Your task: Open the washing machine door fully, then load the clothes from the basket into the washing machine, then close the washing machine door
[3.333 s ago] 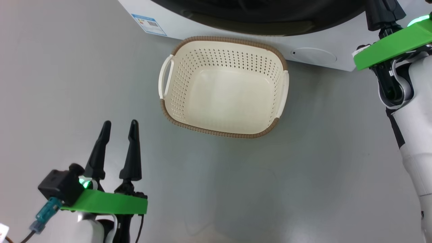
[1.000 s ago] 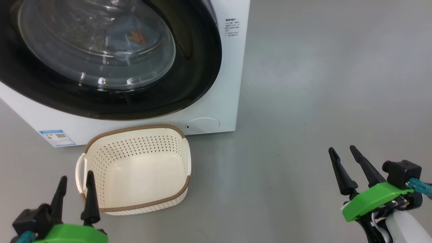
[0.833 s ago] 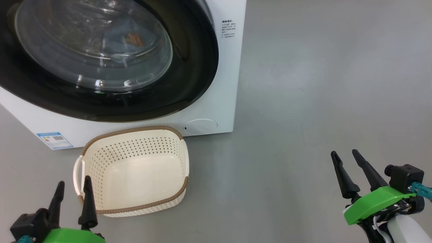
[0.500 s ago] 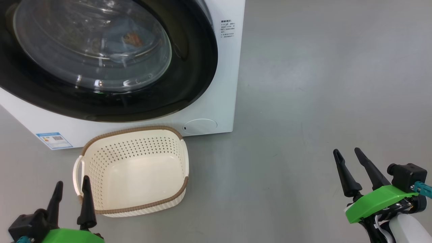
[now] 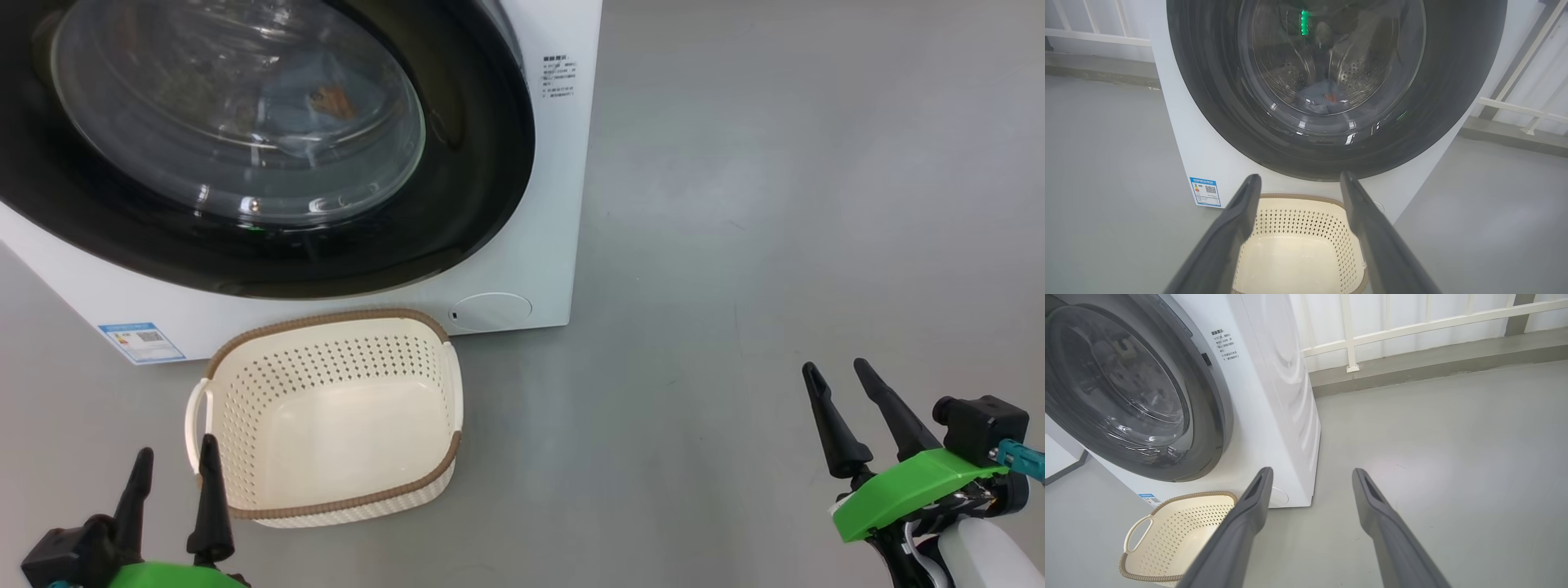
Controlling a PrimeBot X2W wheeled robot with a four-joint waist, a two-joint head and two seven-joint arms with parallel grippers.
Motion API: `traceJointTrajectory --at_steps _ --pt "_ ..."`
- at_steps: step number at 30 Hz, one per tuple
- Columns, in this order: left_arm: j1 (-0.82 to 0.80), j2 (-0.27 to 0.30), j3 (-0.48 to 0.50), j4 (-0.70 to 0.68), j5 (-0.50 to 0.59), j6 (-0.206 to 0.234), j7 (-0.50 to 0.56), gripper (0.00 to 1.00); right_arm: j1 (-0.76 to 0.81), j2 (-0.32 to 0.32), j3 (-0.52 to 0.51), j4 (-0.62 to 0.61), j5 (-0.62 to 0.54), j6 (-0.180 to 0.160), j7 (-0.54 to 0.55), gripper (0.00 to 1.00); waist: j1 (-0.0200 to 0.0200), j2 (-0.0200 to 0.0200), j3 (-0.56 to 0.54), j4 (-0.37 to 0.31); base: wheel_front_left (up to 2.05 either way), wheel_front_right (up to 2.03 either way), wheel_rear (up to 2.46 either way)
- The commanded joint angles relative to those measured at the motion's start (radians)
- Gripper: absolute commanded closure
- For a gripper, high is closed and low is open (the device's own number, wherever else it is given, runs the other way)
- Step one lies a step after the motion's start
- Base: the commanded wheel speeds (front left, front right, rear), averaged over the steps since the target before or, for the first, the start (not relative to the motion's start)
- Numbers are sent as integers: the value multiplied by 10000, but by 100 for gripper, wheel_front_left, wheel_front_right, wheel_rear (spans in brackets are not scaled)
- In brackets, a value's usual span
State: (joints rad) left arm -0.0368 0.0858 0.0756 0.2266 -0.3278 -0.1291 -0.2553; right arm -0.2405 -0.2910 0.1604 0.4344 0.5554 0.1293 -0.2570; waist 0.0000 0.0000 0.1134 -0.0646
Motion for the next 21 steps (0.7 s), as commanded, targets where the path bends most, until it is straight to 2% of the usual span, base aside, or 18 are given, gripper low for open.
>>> traceJointTrajectory --at_steps 1,2,3,10,14,17,21 --pt "-54 178 367 -250 103 -15 -65 0 82 -121 241 -220 -99 14 -48 0 0 0 -25 15 0 0 0" --pt "-50 175 371 -259 103 -15 -65 0 87 -122 247 -218 -97 14 -48 0 0 0 -33 21 0 0 0" --pt "12 0 6 0 -1 0 0 100 1 2 23 -1 1 0 1 100 0 0 -33 21 0 0 0" --pt "74 -221 -37 385 -254 2 89 100 200 309 26 305 199 0 67 100 1 0 -47 28 0 0 0" --pt "66 -225 -26 365 -665 1 213 100 256 370 -60 221 546 1 177 100 22 0 -111 55 0 0 0" --pt "42 -230 -17 369 -1073 0 326 100 295 432 -142 158 890 1 290 100 4 0 -136 76 0 0 0" --pt "3 -234 -6 370 -1483 0 440 100 320 495 -225 94 1233 2 402 100 1 0 -161 96 0 0 0"
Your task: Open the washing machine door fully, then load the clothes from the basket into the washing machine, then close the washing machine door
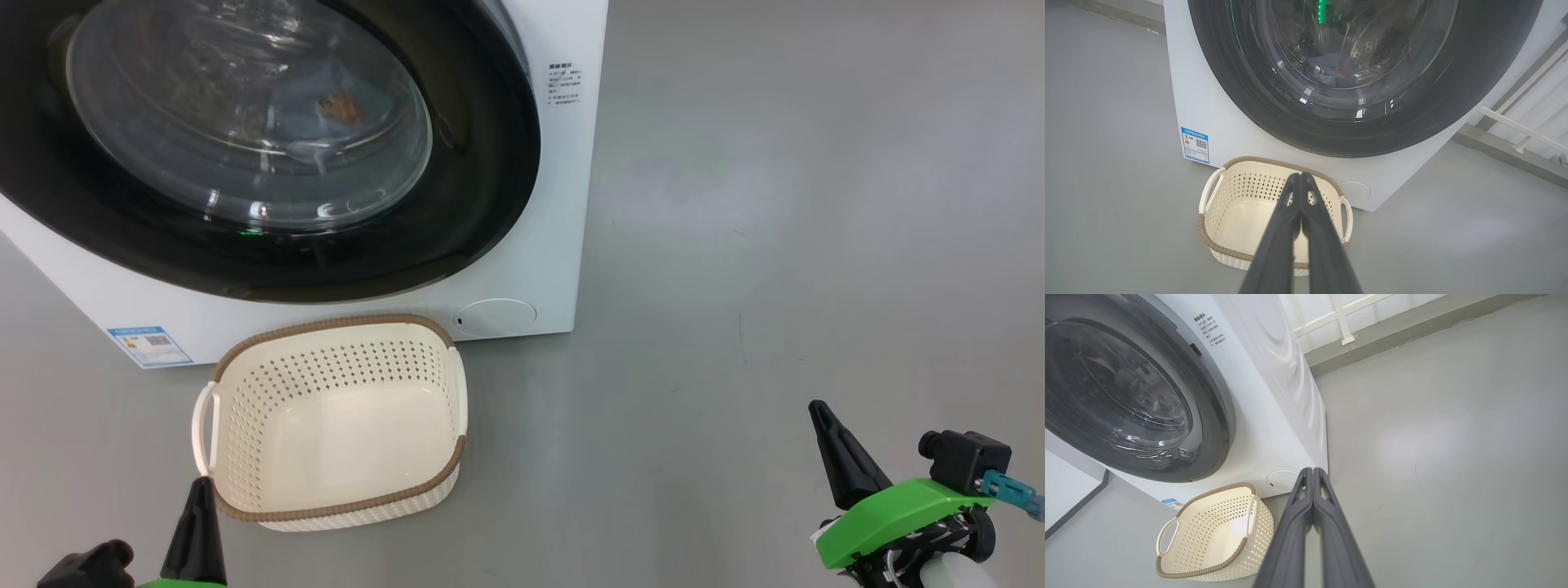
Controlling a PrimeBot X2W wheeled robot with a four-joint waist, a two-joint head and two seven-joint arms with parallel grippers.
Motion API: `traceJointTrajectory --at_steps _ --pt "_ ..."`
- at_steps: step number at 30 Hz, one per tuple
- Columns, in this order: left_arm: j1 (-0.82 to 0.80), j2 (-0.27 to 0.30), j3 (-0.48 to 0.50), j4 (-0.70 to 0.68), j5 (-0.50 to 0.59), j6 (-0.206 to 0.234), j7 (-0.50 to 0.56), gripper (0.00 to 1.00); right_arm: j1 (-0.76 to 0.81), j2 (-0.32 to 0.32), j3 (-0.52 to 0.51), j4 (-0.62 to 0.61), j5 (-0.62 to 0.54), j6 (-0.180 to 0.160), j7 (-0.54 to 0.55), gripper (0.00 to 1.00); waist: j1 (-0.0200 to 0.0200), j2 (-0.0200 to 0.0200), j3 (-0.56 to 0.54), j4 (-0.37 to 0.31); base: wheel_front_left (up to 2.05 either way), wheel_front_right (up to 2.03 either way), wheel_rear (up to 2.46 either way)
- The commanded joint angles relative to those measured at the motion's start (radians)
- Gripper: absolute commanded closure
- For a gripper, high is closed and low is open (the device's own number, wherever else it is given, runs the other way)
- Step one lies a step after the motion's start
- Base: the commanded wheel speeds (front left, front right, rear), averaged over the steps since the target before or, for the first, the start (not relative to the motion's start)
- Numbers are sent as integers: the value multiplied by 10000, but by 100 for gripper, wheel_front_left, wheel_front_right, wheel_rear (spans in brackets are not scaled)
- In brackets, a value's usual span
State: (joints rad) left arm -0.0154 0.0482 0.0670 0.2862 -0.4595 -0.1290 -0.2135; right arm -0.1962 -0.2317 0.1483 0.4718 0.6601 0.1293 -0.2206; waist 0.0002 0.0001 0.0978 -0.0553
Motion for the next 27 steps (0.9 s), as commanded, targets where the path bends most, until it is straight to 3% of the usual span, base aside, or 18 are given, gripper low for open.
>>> traceJointTrajectory --at_steps 1,27 --pt "-218 141 84 -227 -264 -2 50 100 -115 -82 -125 -296 268 2 65 100 -1 -1 -12 8 0 0 0" --pt "-389 112 175 -267 -2923 -6 811 100 120 341 -683 -762 2480 5 814 100 -2 -1 -233 137 0 0 0"
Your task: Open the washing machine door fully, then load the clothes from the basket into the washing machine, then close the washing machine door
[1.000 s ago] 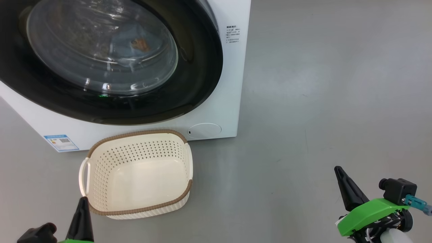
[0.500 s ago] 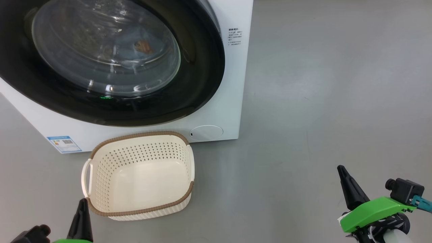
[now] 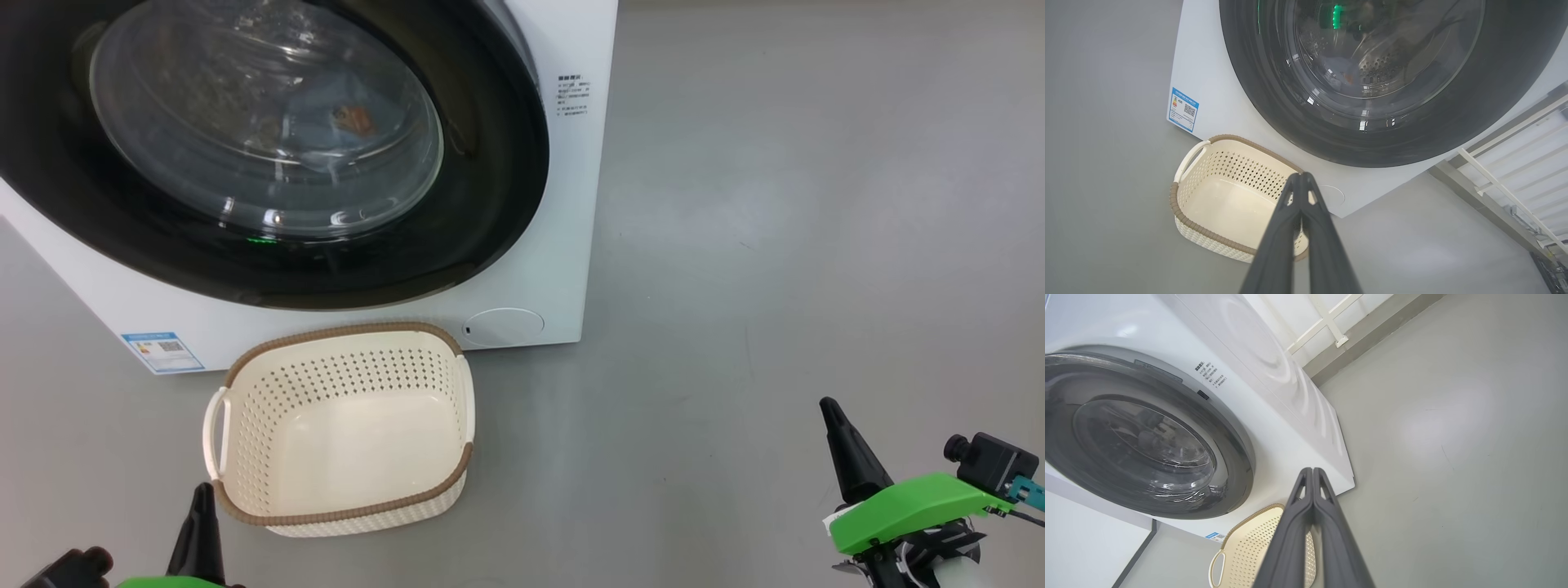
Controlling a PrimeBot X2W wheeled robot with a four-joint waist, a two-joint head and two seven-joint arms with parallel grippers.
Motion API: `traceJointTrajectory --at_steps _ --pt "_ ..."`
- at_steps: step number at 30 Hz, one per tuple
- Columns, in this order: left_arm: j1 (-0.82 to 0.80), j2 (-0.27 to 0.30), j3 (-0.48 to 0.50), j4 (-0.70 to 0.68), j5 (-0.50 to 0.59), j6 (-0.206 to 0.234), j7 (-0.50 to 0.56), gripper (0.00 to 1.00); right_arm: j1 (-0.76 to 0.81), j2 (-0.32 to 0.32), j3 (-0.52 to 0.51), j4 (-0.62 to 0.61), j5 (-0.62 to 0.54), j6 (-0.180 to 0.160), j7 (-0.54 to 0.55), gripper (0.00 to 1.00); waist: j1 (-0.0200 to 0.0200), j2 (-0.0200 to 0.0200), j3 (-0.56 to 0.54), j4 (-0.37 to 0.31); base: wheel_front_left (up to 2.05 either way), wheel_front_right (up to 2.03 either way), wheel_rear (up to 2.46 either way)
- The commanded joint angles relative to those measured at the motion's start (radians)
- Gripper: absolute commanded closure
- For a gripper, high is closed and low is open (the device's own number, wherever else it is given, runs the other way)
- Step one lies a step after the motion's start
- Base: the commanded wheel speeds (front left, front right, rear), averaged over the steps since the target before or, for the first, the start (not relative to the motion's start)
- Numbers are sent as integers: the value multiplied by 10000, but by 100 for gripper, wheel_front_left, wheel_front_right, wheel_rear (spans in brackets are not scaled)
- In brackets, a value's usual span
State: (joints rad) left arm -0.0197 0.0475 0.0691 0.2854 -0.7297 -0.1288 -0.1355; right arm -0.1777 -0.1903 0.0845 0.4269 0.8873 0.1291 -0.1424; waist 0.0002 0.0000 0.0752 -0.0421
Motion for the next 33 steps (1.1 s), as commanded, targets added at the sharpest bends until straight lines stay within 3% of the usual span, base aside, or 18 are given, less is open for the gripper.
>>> traceJointTrajectory --at_steps 1,33 --pt "-352 119 157 -261 -323 -8 60 100 -55 -56 -67 -331 292 7 61 100 -1 0 -16 10 0 0 0" --pt "-551 85 270 -315 -3485 -12 971 100 229 467 -756 -890 2902 10 972 100 -1 0 -280 164 0 0 0"
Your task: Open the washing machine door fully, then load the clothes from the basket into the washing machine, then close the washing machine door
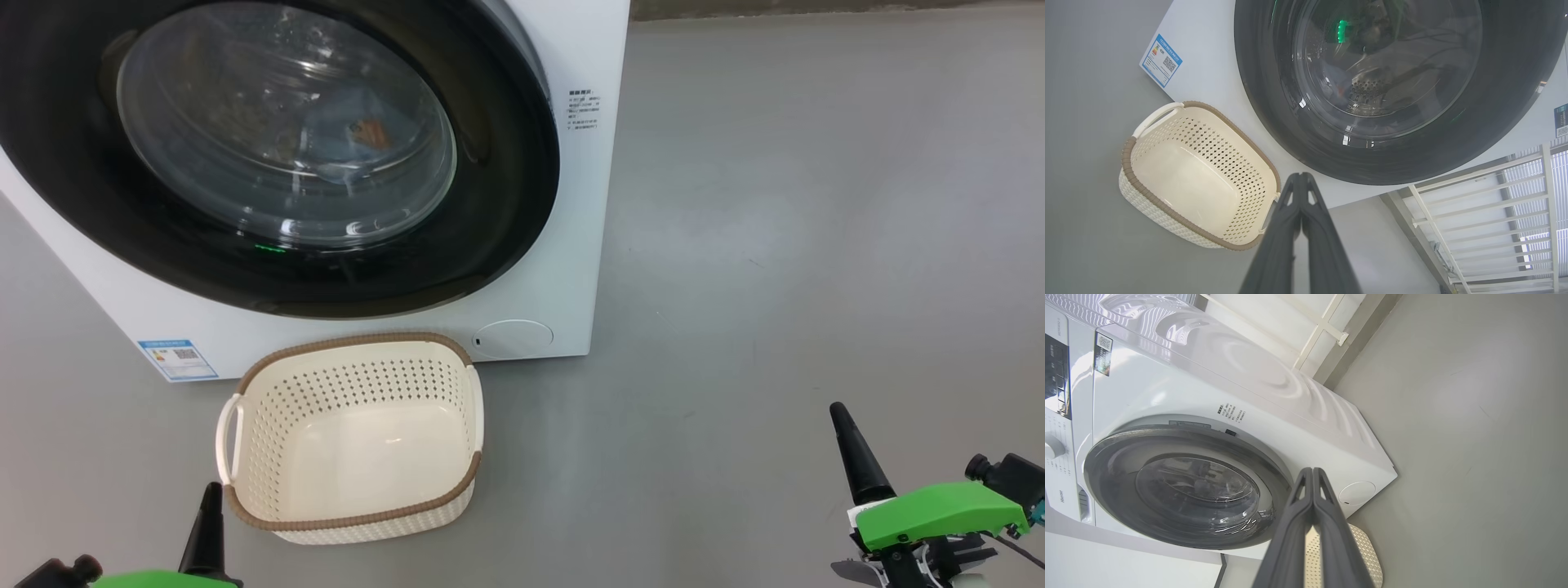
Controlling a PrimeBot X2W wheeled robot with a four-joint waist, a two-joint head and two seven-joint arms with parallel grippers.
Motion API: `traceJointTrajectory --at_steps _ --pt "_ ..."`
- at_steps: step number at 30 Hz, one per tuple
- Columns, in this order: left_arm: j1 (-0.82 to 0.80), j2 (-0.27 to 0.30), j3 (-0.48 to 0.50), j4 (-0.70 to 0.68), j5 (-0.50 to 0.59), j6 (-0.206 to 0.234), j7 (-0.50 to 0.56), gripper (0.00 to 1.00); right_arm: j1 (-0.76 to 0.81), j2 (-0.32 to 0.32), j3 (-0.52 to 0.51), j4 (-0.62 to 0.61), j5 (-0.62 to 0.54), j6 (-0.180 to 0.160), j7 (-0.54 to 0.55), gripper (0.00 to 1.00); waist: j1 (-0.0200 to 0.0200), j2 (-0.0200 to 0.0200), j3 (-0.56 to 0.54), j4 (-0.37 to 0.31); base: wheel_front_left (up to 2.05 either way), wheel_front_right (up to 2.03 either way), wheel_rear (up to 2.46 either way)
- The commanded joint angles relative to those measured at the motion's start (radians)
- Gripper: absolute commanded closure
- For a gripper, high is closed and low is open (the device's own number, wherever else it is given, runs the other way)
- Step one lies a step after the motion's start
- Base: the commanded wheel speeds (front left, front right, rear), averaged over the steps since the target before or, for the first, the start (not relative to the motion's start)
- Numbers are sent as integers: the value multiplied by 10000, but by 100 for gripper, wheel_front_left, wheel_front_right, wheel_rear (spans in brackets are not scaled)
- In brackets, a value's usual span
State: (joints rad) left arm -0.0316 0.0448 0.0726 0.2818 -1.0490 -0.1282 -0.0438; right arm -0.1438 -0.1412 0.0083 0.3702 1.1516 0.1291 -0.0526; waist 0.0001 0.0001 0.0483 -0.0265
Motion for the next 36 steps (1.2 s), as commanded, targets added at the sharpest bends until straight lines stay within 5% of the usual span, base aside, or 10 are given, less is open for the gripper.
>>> traceJointTrajectory --at_steps 1,36 --pt "-439 111 239 -280 -394 -18 84 100 -101 -7 -17 -340 344 10 104 100 0 -1 -19 12 0 0 0" --pt "-663 72 362 -341 -3971 -23 1110 100 218 597 -814 -971 3279 14 1148 100 -1 -1 -317 186 0 0 0"
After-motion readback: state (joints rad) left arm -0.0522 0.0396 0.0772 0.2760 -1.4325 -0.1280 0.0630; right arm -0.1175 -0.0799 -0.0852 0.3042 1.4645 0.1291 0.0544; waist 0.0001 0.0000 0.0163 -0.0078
